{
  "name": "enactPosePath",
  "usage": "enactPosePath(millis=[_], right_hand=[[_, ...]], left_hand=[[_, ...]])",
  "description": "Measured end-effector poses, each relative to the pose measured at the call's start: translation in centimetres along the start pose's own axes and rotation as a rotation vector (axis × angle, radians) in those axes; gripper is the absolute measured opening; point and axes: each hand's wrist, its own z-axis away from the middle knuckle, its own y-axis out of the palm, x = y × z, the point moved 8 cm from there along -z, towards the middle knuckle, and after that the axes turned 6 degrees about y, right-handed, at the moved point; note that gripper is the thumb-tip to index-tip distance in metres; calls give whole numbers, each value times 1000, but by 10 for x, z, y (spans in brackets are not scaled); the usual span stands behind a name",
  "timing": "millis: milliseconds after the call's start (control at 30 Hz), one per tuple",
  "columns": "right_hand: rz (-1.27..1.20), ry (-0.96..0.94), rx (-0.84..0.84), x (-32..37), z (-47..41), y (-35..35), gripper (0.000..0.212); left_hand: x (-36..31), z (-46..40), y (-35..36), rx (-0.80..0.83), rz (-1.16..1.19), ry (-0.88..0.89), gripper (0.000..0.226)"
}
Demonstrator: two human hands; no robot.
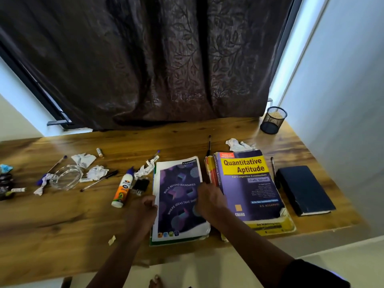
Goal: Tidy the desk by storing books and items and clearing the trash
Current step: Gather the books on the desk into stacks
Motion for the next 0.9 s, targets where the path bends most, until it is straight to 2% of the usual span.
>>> enactPosePath(millis=[200, 300, 467, 567, 700, 800, 900], right_hand=[[80, -44, -6, 11, 4, 8, 41], [81, -42, 4, 12, 2, 9, 40], [109, -109, 31, 13, 2, 2, 43], [-40, -99, -91, 4, 5, -27, 26], [-109, -69, -327, -28, 7, -81, 22], [-105, 5, -485, -76, 9, -118, 30], [-102, 127, -511, -137, 4, -135, 37]], left_hand=[[1, -2, 2, 11, 15, -22, 16], [2, -5, 4, 42, -79, -5, 30], [-6, -4, 10, 106, -216, 22, 39], [-23, -5, 12, 33, -284, 68, 58], [-73, -3, 36, 14, -226, 319, 57], [-125, 11, 62, 62, -108, 509, 42], [-173, 27, 93, 152, -46, 625, 34]])
